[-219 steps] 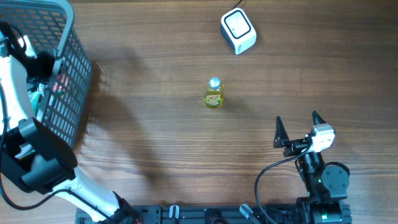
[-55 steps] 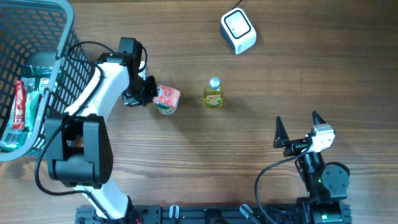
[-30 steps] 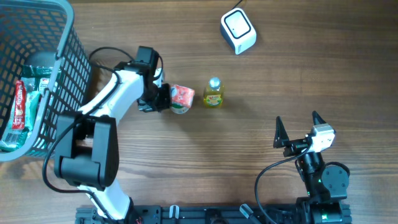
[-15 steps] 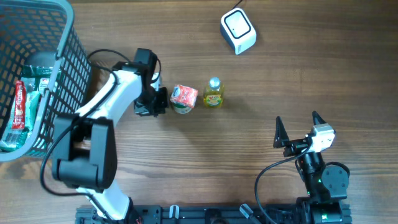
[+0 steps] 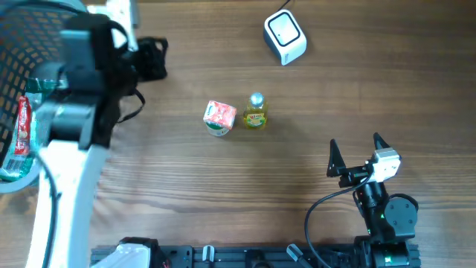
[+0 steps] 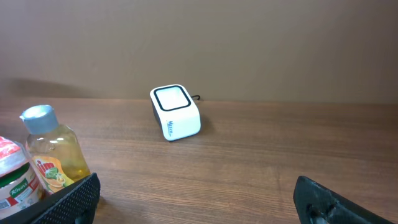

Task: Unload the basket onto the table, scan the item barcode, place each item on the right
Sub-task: 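Push the jar with the left gripper toward the yellow bottle, then reach the left gripper back into the grey basket toward the glove packet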

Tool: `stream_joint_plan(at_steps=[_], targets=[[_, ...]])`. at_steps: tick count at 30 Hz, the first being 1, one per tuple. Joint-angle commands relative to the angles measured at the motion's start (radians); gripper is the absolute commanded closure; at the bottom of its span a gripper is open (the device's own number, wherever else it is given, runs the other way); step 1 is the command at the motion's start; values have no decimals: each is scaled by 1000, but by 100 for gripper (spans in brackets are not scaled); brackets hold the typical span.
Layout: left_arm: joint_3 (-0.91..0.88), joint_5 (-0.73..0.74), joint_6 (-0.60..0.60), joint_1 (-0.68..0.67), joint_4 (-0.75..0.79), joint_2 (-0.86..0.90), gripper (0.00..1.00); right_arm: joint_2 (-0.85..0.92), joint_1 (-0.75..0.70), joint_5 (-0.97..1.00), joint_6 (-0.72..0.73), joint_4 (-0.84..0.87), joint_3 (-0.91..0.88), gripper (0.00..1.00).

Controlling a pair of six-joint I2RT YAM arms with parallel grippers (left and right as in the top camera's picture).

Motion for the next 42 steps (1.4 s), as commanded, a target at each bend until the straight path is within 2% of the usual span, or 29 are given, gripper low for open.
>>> stream_joint_plan(at_steps=[1, 3, 5, 8, 13, 19, 21, 23, 24, 26, 27, 28, 42], targets=[[114, -46, 89, 8, 103, -61, 82, -3, -4, -15, -12, 4, -1, 0], [156, -127, 140, 17, 174, -66, 81, -3, -4, -15, -12, 4, -1, 0], [179, -190, 186, 36, 238, -66, 73, -3, -4, -15, -11, 4, -1, 0], [180, -219, 290, 77, 282, -68, 69, -3, -4, -15, -11, 4, -1, 0], [180, -367, 293, 174, 228, -56, 68, -3, -4, -15, -11, 4, -1, 0], [180, -369, 352, 331, 84, 25, 66, -3, -4, -15, -11, 4, -1, 0], [180, -369, 351, 380, 37, 71, 54, -3, -4, -15, -12, 4, -1, 0], [180, -368, 351, 414, 3, 111, 52, -3, -4, -15, -12, 4, -1, 0], [180, -368, 346, 431, -12, 137, 45, -3, -4, -15, -12, 4, -1, 0], [179, -368, 344, 449, -29, 170, 29, -3, -4, -15, -11, 4, -1, 0], [179, -369, 344, 462, -45, 199, 10, -3, -4, -15, -11, 4, -1, 1], [179, -369, 344, 472, -58, 222, 2, -3, -4, -15, -11, 4, -1, 0], [164, -364, 340, 613, -119, 365, 0, -3, -4, -15, -12, 4, -1, 0]])
